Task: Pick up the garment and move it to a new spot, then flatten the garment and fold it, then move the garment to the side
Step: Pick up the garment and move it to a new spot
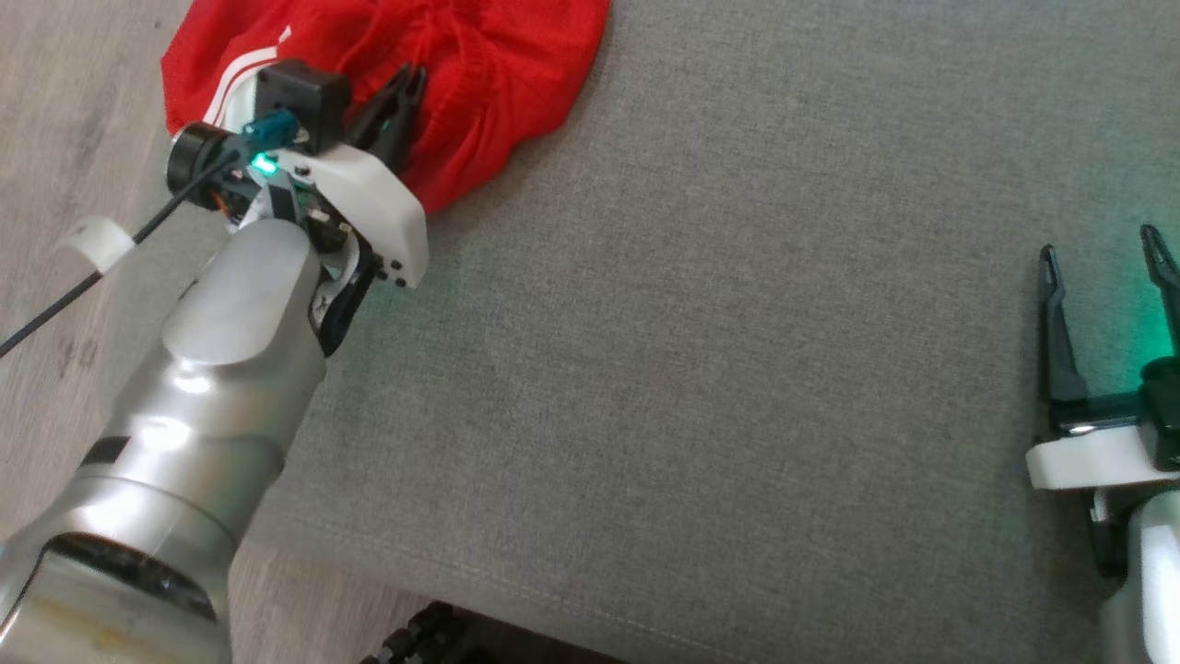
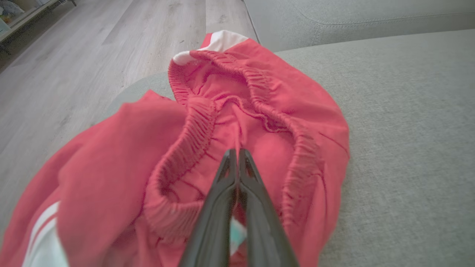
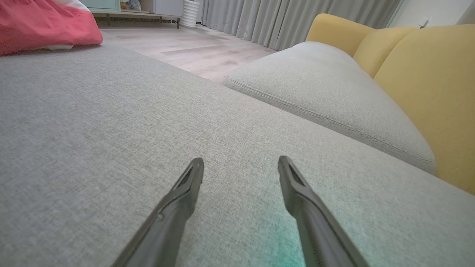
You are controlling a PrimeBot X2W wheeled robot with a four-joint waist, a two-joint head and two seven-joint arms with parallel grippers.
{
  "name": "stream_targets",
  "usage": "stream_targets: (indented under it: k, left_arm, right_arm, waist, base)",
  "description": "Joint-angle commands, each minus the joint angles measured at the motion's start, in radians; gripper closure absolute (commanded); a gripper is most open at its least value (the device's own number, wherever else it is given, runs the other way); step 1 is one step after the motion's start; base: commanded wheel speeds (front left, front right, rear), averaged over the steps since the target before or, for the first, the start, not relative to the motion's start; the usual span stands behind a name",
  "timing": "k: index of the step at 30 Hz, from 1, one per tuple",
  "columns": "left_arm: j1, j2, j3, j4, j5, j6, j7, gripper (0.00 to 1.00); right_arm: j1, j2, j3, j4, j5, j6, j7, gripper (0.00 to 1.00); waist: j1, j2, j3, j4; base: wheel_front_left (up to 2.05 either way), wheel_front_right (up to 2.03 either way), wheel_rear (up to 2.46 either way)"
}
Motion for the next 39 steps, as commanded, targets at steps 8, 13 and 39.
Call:
stream_targets:
  k: [8,13,39]
  left_arm:
    - [-0.105,0.136,-0.082,-0.062,-0.055,0.002,-0.146,1.0]
    - [-0.173,0.17,-0.099,-0.11,-0.032,0.002,-0.198,1.0]
    - [-0.268,0.147,-0.295,-0.364,0.079,0.002,-0.18,1.0]
  right_arm:
    - [0.011,0.019,0.048,0.018,0.017,-0.001,-0.002,0.0]
    - [0.017,0.044,0.062,0.034,0.036,-0.001,-0.002,0.0]
    - [0.023,0.089,0.203,0.03,0.3,-0.001,-0.002,0.0]
  waist:
    - [0.0,0.0001,-0.094,-0.02]
    - [0.0,0.0001,-0.175,-0.052]
    - [0.0,0.0001,-0.346,-0.659]
  base:
    - [0.0,0.0,0.0]
    - [0.0,0.0,0.0]
    - [0.0,0.0,0.0]
